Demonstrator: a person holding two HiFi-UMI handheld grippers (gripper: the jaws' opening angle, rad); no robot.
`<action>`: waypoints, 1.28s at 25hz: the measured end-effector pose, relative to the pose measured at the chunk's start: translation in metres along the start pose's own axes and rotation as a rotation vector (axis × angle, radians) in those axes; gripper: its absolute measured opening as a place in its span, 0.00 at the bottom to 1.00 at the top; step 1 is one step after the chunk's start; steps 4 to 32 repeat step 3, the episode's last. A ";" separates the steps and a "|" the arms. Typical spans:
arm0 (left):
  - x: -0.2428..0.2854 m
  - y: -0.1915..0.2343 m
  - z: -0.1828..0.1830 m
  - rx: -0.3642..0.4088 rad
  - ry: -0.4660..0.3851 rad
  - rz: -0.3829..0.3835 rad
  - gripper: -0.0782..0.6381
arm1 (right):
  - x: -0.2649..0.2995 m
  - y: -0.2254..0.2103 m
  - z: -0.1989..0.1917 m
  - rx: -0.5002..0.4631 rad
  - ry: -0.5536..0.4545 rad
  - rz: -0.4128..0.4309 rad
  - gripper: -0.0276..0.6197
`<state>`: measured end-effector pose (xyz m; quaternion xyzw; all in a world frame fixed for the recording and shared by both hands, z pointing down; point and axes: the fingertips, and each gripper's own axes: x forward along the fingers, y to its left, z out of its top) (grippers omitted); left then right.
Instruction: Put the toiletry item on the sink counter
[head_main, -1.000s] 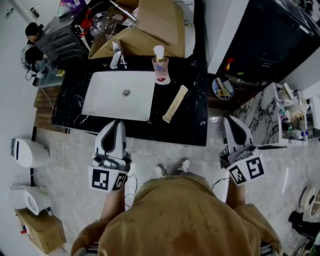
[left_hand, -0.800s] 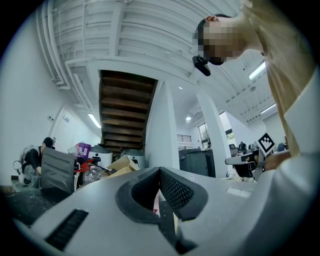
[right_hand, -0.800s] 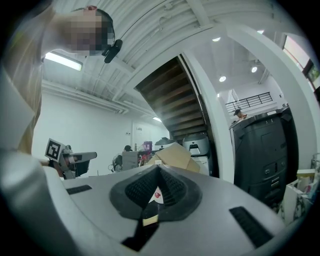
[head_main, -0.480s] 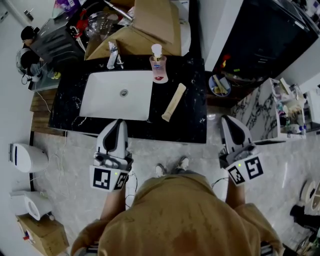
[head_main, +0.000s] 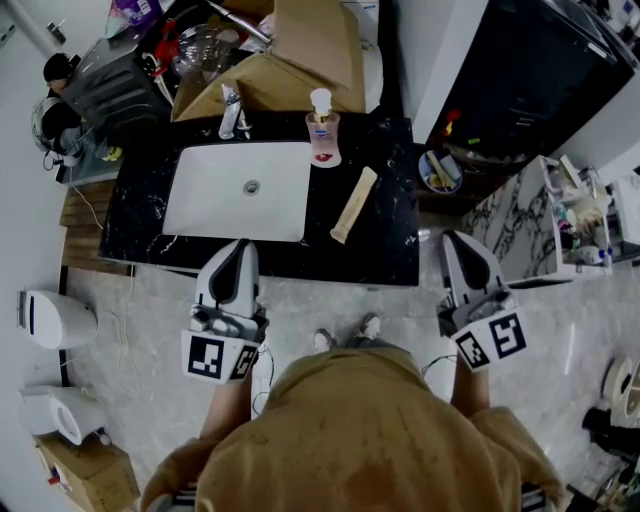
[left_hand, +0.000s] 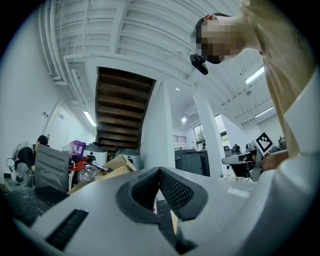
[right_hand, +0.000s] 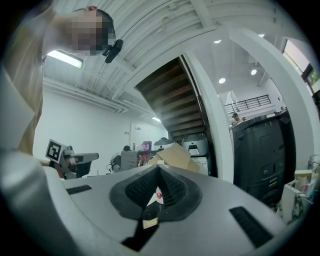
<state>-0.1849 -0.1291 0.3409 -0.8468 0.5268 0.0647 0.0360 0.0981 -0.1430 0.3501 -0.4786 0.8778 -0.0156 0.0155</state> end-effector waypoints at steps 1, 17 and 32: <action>-0.001 0.002 0.000 -0.001 0.002 0.000 0.11 | 0.001 0.002 0.001 -0.001 -0.001 0.001 0.05; -0.004 0.005 -0.001 0.000 0.005 0.001 0.12 | 0.004 0.006 0.002 -0.003 -0.004 0.003 0.05; -0.004 0.005 -0.001 0.000 0.005 0.001 0.12 | 0.004 0.006 0.002 -0.003 -0.004 0.003 0.05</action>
